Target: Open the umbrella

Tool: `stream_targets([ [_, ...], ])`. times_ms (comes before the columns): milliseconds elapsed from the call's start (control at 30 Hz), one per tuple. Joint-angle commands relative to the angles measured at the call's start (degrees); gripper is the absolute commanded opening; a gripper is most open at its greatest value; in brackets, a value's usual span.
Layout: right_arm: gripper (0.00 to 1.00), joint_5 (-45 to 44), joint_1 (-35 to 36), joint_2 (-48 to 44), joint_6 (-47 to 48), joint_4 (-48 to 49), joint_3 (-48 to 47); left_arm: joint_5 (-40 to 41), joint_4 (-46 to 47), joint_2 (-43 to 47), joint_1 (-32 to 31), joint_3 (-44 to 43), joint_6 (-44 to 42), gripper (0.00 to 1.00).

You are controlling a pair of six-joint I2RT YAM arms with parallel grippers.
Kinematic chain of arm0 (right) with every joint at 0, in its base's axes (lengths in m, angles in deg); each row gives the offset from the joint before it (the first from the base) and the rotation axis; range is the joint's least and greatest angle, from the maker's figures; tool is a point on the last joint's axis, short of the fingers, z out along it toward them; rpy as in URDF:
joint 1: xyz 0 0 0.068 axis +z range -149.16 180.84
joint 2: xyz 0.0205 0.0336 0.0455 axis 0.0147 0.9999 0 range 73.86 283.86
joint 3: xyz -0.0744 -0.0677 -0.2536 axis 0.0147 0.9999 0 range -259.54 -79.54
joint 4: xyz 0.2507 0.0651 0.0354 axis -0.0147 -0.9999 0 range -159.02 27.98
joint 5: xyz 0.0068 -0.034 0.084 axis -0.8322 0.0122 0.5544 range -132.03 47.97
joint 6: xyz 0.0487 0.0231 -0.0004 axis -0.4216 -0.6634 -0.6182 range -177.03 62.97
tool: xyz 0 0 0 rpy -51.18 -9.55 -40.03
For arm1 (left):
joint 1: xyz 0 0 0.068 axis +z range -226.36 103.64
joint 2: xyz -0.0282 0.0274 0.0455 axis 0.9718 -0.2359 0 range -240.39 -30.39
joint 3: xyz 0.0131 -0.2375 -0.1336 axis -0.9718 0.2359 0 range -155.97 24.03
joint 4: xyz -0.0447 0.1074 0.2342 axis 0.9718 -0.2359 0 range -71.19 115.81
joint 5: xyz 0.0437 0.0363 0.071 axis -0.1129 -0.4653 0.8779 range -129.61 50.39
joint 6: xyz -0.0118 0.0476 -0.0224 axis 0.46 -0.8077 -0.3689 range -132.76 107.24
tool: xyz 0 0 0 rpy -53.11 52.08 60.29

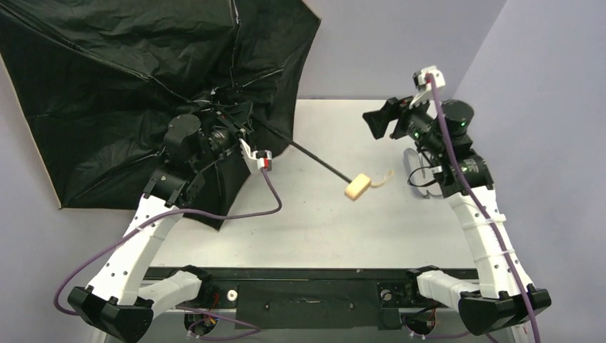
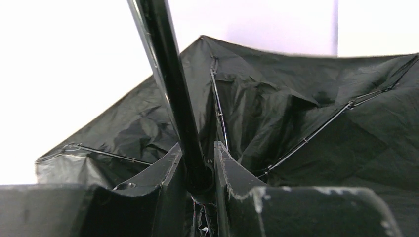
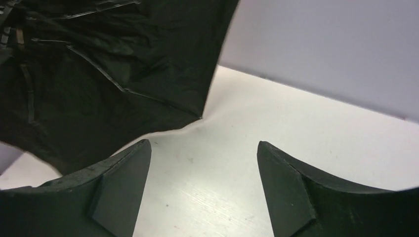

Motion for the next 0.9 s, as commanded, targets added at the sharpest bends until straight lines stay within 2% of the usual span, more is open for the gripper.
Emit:
stream_targets([
  [0,0.77,7.9,0.0,2.8,1.1,-9.4,-14.4,-2.0,2.4,0.8,-0.4,-1.1,-22.7,0.00],
  [67,0.82,9.9,1.0,5.3,2.9,-16.6,-20.5,-2.0,1.7,0.1,-0.5,-1.5,-25.7,0.00],
  [200,0.83,10.4,8.2,8.6,8.8,-31.3,-28.7,-2.7,0.3,-0.5,-0.3,-0.4,-30.4,0.00],
  [400,0.81,8.2,20.4,10.8,15.7,-43.0,-27.7,-1.1,3.7,-1.1,-0.3,4.1,-35.3,0.00],
  [600,0.80,1.0,30.1,13.7,18.4,-44.7,-26.0,-0.6,2.8,0.3,-0.5,5.9,-37.2,0.00],
  [867,0.67,-0.3,33.4,15.1,13.3,-43.7,-20.7,2.1,2.9,1.9,-0.9,7.5,-36.6,0.00],
])
